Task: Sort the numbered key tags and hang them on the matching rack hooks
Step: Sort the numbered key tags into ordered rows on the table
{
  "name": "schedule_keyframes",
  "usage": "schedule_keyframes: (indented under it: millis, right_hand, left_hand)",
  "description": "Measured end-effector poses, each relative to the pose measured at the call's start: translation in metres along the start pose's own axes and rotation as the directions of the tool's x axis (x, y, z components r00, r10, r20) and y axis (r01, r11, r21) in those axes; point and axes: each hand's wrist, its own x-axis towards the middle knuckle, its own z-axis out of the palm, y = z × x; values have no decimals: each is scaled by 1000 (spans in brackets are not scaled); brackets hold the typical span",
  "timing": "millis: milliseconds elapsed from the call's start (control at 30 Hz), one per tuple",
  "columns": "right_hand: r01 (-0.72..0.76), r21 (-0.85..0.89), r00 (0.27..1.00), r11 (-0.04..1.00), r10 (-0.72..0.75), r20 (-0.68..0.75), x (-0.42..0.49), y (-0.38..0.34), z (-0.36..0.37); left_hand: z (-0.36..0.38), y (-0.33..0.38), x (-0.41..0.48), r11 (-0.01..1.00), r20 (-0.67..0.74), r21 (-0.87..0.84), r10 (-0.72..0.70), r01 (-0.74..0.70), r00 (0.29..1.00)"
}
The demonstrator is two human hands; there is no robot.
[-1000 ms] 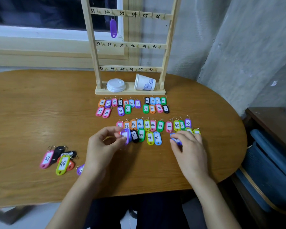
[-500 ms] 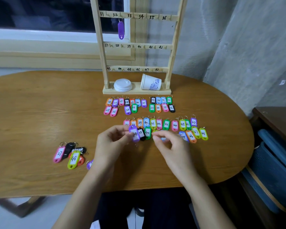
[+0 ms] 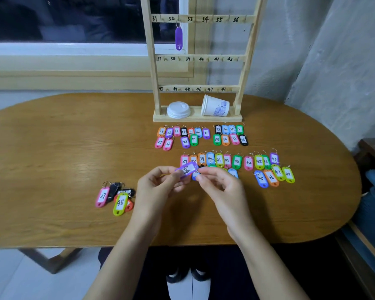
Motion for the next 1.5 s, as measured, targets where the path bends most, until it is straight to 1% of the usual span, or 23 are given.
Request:
schedule_keyframes:
  millis: [100, 200, 300, 400, 533, 633, 700, 800, 933, 1000, 1067, 1167, 1267, 1400, 1467, 1500]
  right_hand:
    - [-35, 74, 999, 997, 36, -9, 3, -3, 3]
    - [-75, 147, 997, 986, 78, -15, 4, -6, 6]
    - [-75, 208, 994, 975, 89, -58, 6, -8, 4]
    - [-68, 201, 992, 977, 87, -88, 6, -8, -4]
    - [-69, 173, 992, 983, 86, -93, 4, -5, -16]
    - [-69, 168, 991, 983, 87, -99, 3, -4, -20]
    - [-69, 157, 991, 985, 85, -99, 3, -3, -21]
    - [-68, 141, 991, 988, 83, -102, 2, -1, -23]
    - [-56, 131, 993, 990, 70, -100, 0, 0, -27]
    - [-45, 125, 993, 991, 58, -107, -1, 1, -30]
    - [-40, 116, 991, 992, 54, -121, 0, 4, -36]
    - [-21, 93, 988, 995, 35, -153, 6, 7, -52]
    - [0, 25, 977, 1000, 5, -214, 17, 11, -77]
    - [-10, -131, 961, 991, -26, -276, 35, 18, -108]
    - [-36, -183, 962, 982, -16, -273, 43, 20, -118]
    - [-42, -212, 965, 976, -15, -263, 47, 21, -121]
  left_hand:
    - [-3, 0, -1, 1000, 57, 14, -28, 27, 998]
    - [-4, 0, -4, 993, 120, 114, -27, 13, 992]
    - [-13, 4, 0, 971, 84, 221, 76, -93, 994]
    - [-35, 12, 6, 915, 43, 360, 179, -183, 983]
    - [-67, 18, 11, 815, 29, 545, 219, -199, 975]
    - [-76, 18, 9, 739, 59, 645, 208, -196, 976]
    - [-76, 17, 6, 671, 104, 709, 204, -216, 973]
    - [-73, 14, 2, 590, 198, 760, 191, -273, 961]
    - [-74, 9, 1, 414, 321, 835, 170, -363, 932]
    - [-73, 9, 1, 373, 345, 845, 167, -383, 924]
    - [-70, 10, 1, 365, 355, 843, 178, -396, 918]
    - [-60, 9, 2, 395, 362, 821, 200, -413, 911]
    - [-47, 6, 5, 405, 323, 818, 263, -408, 909]
    - [-31, 2, 8, 512, 220, 773, 339, -375, 915]
    - [-22, 1, 8, 583, 188, 732, 324, -352, 927]
    - [-18, 0, 7, 635, 173, 693, 315, -342, 933]
